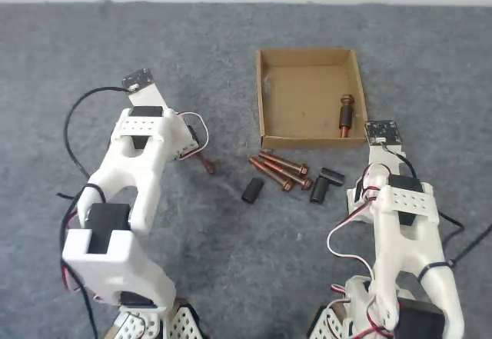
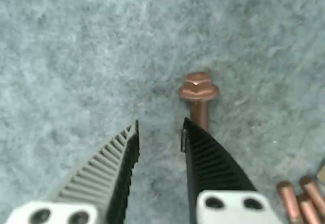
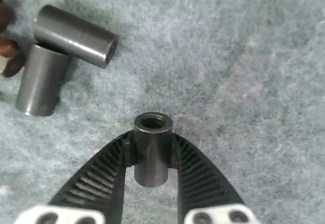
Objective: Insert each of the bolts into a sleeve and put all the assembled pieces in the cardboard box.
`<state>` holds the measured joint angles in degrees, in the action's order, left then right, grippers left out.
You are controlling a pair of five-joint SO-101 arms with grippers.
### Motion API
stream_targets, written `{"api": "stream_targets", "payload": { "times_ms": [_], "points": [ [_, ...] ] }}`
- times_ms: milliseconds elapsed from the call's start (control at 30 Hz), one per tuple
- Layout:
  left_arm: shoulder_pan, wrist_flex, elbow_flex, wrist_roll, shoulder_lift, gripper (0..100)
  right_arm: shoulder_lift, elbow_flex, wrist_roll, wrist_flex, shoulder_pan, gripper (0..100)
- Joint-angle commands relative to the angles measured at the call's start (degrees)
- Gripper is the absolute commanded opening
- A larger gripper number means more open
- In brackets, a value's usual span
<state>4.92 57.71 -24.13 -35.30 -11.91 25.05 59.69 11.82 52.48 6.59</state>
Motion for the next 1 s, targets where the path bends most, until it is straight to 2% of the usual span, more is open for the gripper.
{"api": "stream_targets", "payload": {
  "times_ms": [0,167,333,467,600,700,967],
  "points": [
    [-0.35,2.37,2.59,-0.62,5.1,14,2.68,-0.18,0.79,-0.75,0.13,0.9],
    [-1.41,-2.02,-1.98,-0.62,9.76,14,2.68,-0.18,0.79,-0.75,0.13,0.9],
    [-3.25,-3.69,-2.51,-0.79,9.67,14,2.68,-0.18,0.79,-0.75,0.13,0.9],
    [-3.08,-8.09,-3.74,-0.88,9.58,14,2.68,-0.18,0.79,-0.75,0.13,0.9],
    [-3.25,-11.78,-6.02,-5.63,9.58,14,2.68,-0.18,0.79,-0.75,0.13,0.9],
    [-3.43,-13.45,-6.81,-6.51,9.58,14,2.68,-0.18,0.79,-0.75,0.13,0.9],
    [-3.08,-12.57,-2.15,-6.59,2.02,14,2.68,-0.18,0.62,-0.75,0.13,0.9]
  ]
}}
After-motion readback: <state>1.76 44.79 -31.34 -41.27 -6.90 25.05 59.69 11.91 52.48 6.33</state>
